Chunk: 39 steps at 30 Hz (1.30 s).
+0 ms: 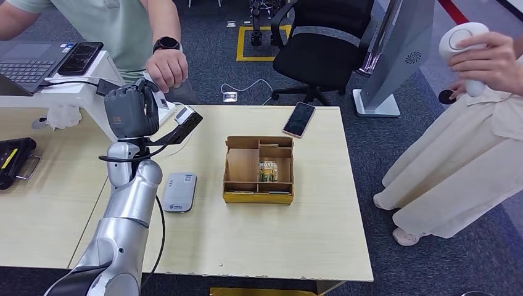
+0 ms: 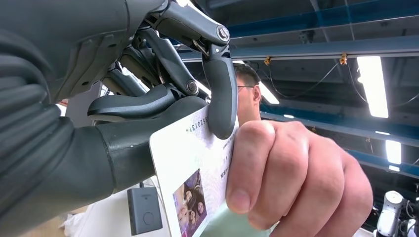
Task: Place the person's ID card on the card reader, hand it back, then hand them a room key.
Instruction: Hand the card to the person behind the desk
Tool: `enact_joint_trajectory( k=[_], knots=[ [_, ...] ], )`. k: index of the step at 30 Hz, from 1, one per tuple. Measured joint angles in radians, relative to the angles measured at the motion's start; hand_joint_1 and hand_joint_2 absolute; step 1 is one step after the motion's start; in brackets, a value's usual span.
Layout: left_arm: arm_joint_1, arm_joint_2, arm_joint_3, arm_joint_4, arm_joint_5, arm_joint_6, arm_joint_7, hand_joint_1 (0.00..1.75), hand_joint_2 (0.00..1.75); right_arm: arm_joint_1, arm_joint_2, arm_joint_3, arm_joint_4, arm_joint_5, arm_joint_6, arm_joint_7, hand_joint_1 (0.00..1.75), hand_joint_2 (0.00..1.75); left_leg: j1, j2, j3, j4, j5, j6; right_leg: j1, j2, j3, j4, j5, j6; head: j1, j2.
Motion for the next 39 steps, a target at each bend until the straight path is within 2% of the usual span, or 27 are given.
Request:
enact_joint_trajectory(
  k=[13, 32, 33, 36, 37, 39],
  knots=[
    [0.066, 0.006, -0.011, -0.041, 0.033, 0.000, -0.004, 1.75, 1.75, 0.017, 0.014, 0.000, 0.000, 0.000, -0.004, -0.024, 0.00, 0.00, 0.000, 0.000, -0.001, 0.000, 0.000, 0.000, 0.000, 0.000, -0.001, 0.000, 0.000, 0.000, 0.000, 0.000],
    [0.073, 0.006, -0.030, -0.053, 0.047, 0.000, -0.011, 1.75, 1.75, 0.017, 0.020, 0.000, 0.000, 0.002, -0.004, -0.023, 0.00, 0.00, 0.000, 0.000, -0.001, 0.000, 0.000, 0.000, 0.000, 0.000, -0.001, 0.000, 0.000, 0.000, 0.000, 0.000],
    [0.073, 0.005, -0.033, -0.053, 0.050, 0.000, -0.011, 1.40, 1.75, 0.017, 0.020, 0.000, 0.000, 0.002, -0.004, -0.023, 0.00, 0.00, 0.000, 0.000, -0.001, 0.000, 0.000, 0.000, 0.000, 0.000, -0.001, 0.000, 0.000, 0.000, 0.000, 0.000],
    [0.074, 0.002, -0.046, -0.053, 0.046, 0.000, -0.006, 0.09, 1.75, 0.015, 0.020, 0.000, 0.000, 0.005, -0.004, -0.021, 0.00, 0.00, 0.000, 0.000, -0.001, 0.000, 0.000, 0.000, 0.000, 0.000, -0.001, 0.000, 0.000, 0.000, 0.000, 0.000],
    [0.074, 0.002, -0.053, -0.053, 0.047, 0.000, -0.004, 0.00, 1.75, 0.015, 0.020, 0.000, 0.000, 0.008, -0.004, -0.021, 0.00, 0.00, 0.000, 0.000, -0.001, 0.000, 0.000, 0.000, 0.000, 0.000, -0.001, 0.000, 0.000, 0.000, 0.000, 0.000],
    [0.074, 0.001, -0.064, -0.053, 0.053, 0.000, -0.002, 0.00, 1.75, 0.014, 0.020, 0.000, 0.000, 0.014, -0.004, -0.020, 0.00, 0.00, 0.000, 0.000, -0.001, 0.000, 0.000, 0.000, 0.000, 0.000, -0.001, 0.000, 0.000, 0.000, 0.000, 0.000]
  ],
)
